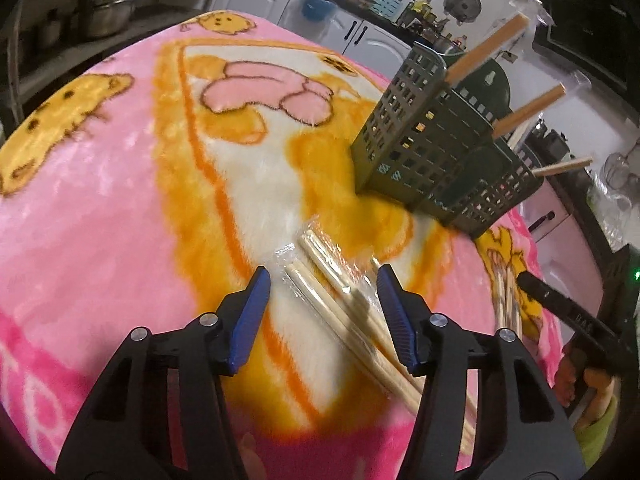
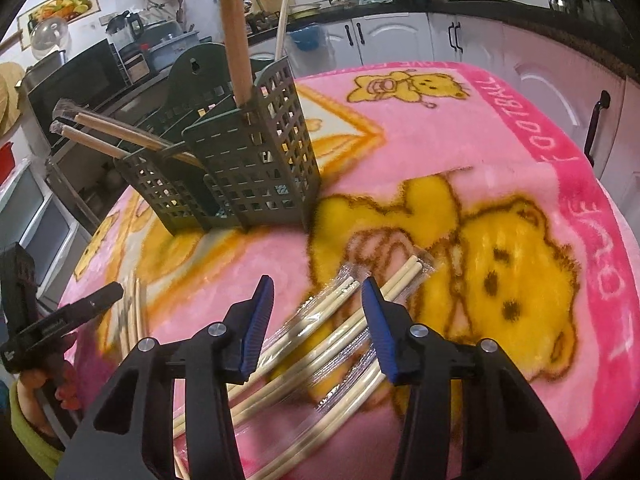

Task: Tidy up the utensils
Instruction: 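Lower both tools onto the wrapped chopsticks and close the fingers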

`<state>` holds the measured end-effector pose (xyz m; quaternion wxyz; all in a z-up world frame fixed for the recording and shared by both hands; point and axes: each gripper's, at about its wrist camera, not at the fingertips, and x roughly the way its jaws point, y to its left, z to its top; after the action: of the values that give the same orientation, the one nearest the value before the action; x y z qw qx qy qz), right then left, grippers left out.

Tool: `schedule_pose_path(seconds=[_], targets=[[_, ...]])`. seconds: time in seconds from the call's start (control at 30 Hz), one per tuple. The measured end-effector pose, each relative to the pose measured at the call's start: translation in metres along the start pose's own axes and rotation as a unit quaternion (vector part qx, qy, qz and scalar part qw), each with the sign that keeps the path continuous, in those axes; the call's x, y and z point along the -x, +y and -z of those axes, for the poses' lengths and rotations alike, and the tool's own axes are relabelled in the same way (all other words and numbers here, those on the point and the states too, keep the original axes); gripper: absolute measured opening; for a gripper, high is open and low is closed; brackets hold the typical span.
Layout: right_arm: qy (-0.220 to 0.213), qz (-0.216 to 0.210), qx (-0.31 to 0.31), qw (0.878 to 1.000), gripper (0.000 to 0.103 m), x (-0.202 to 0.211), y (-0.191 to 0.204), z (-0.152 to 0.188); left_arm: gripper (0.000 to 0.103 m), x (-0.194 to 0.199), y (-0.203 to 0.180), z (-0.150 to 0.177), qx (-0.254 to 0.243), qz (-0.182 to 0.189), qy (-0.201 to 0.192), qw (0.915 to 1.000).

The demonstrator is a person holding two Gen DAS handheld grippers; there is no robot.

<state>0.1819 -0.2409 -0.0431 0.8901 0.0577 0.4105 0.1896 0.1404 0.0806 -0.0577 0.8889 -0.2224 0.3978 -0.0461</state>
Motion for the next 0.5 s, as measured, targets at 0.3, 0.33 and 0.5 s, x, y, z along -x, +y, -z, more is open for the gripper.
schedule_pose_path(seconds=[0.3, 0.33, 0.5], targets=[[0.018, 0.011, -0.001, 1.0, 0.044, -0.013, 0.0, -0.008, 0.017, -0.006, 0.018, -0.01, 0.046, 0.009, -0.003, 0.9989], [0.022, 0.015, -0.003, 1.0, 0.044, -0.016, -0.001, -0.009, 0.017, -0.006, 0.02, -0.011, 0.05, 0.012, -0.003, 0.9987], [0.052, 0.014, -0.022, 0.998, 0.041, -0.034, -0.008, -0.013, 0.011, -0.007, 0.023, -0.012, 0.055, 0.016, -0.003, 0.9984]])
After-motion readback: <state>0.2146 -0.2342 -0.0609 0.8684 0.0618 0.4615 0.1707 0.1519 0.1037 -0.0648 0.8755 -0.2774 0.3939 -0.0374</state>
